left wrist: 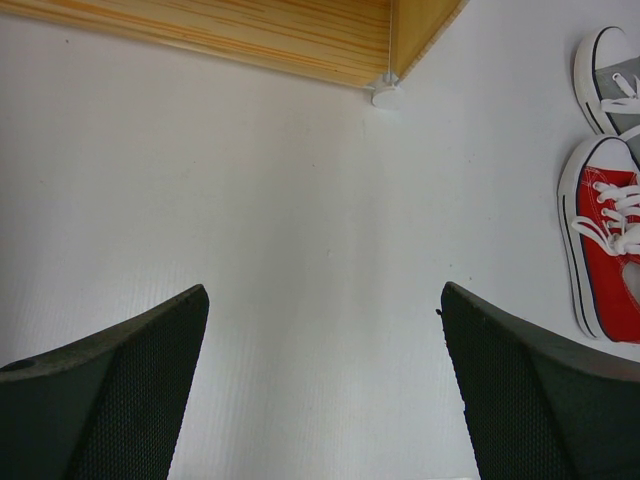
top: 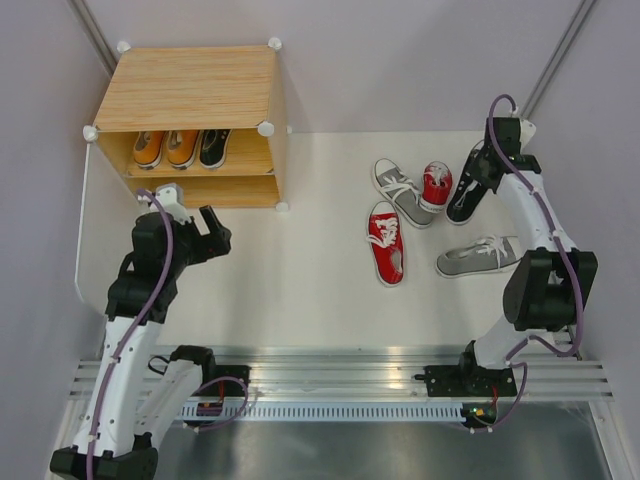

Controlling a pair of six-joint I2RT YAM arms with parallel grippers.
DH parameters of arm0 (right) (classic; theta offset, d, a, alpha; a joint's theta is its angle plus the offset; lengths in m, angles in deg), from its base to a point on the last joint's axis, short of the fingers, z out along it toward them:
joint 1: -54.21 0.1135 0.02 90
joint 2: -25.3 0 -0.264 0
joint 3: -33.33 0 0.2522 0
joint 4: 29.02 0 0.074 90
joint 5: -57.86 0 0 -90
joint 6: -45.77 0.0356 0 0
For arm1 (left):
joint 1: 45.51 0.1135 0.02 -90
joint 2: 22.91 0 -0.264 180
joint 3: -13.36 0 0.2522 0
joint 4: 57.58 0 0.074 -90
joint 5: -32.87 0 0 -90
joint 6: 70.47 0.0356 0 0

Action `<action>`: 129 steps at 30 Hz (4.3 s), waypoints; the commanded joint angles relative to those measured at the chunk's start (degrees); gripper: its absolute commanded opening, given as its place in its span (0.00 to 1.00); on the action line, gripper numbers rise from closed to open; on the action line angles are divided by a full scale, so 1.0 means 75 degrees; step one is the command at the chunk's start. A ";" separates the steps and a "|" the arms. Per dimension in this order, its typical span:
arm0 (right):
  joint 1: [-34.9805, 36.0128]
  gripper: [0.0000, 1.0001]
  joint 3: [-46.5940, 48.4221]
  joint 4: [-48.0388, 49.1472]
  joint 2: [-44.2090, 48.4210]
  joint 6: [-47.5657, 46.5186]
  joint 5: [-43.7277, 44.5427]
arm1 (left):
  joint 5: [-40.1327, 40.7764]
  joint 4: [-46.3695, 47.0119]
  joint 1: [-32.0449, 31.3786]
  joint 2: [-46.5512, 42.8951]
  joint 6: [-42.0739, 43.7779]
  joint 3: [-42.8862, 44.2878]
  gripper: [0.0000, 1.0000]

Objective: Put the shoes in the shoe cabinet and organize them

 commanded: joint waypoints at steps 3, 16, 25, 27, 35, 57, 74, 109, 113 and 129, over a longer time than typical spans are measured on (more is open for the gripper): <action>0.1212 0.01 0.0366 -0.0316 0.0707 0.0650 0.0311 | -0.0146 0.0266 -0.0039 0.0127 0.0184 0.0131 1.00; 0.5265 0.01 0.0728 -0.0164 -0.0801 0.3228 0.1047 | -0.0509 0.0371 -0.0074 0.0304 0.0173 -0.0185 1.00; 0.6089 0.01 0.1584 0.0175 -0.2840 0.4916 0.1530 | -0.1198 0.0395 -0.0156 0.0350 0.0079 -0.0607 1.00; 0.6148 0.01 0.1899 0.0106 -0.3286 0.5091 0.1308 | -0.1504 0.0430 -0.0272 0.0444 0.0056 -0.0736 1.00; 0.6253 0.85 0.1890 -0.0058 -0.2775 0.4285 0.1143 | -0.1354 0.1132 -0.2016 0.1087 -0.0611 -0.1146 0.99; 0.5703 0.97 -0.3851 -0.0586 0.5663 0.1788 0.3580 | 0.3779 0.9614 -0.6273 0.4766 0.0769 -0.3338 0.77; 0.5668 0.97 -0.4180 -0.1594 0.6344 0.1729 0.3674 | 0.4107 1.2218 -0.6285 0.7158 0.1356 -0.3619 0.61; 0.5668 0.96 -0.4321 -0.1371 0.6555 0.1377 0.3475 | 0.5044 0.9361 -0.5957 0.2087 0.0817 -0.3889 0.02; 0.5656 0.96 -0.4274 -0.1348 0.6613 0.1284 0.3498 | 0.5384 0.8109 -0.5840 0.1137 0.0701 -0.3865 0.02; 0.5668 0.96 -0.4286 -0.1114 0.6707 0.1108 0.3452 | 0.6498 0.4145 -0.5664 -0.2003 -0.0262 -0.3643 0.02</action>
